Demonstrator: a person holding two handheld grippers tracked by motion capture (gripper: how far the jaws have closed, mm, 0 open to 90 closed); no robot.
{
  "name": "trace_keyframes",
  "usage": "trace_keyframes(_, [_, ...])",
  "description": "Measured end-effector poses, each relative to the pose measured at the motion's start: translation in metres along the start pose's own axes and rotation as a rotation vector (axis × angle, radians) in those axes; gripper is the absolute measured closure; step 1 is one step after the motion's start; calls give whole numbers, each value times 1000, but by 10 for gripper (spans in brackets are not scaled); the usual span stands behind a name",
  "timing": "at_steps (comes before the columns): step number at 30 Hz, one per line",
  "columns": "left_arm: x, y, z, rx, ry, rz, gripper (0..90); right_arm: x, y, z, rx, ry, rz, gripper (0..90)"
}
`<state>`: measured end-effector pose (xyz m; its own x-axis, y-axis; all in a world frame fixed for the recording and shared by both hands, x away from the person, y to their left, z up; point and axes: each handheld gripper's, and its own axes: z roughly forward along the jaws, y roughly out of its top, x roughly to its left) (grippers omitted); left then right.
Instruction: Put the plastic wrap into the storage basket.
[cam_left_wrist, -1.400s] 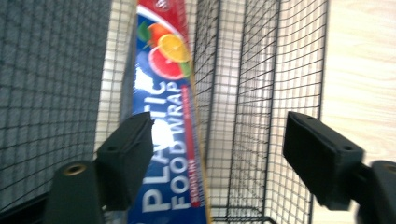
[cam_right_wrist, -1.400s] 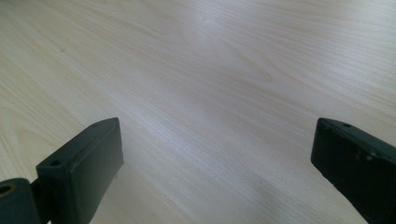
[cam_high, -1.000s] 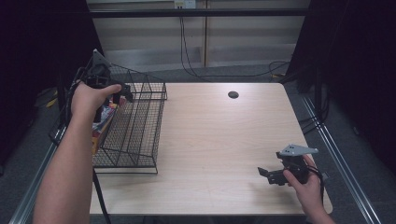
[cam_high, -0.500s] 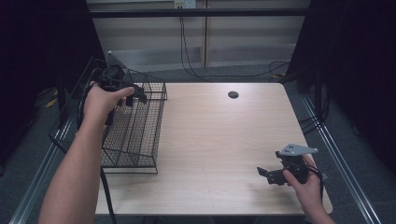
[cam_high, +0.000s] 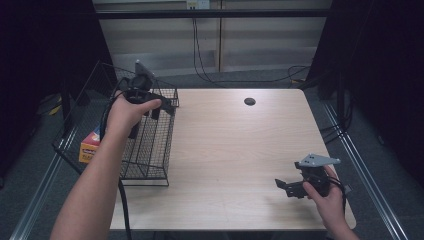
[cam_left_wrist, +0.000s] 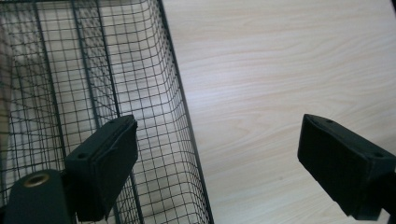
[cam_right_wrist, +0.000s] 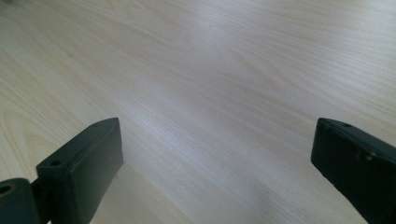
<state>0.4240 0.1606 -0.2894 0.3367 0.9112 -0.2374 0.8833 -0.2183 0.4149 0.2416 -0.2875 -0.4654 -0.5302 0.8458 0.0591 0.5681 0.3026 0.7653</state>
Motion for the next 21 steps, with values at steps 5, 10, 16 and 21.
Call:
trace_keyframes(5, [-14,-3,10,6,-41,39,124,0,0,0,3,5,2,22])
trace_keyframes(10, [-27,-8,19,14,-64,88,120,0,0,0,3,6,1,22])
trace_keyframes(16, [-39,-11,28,15,-89,117,110,0,0,0,5,5,0,22])
trace_keyframes(21, [-50,-17,39,16,-113,179,111,0,0,0,4,11,-4,22])
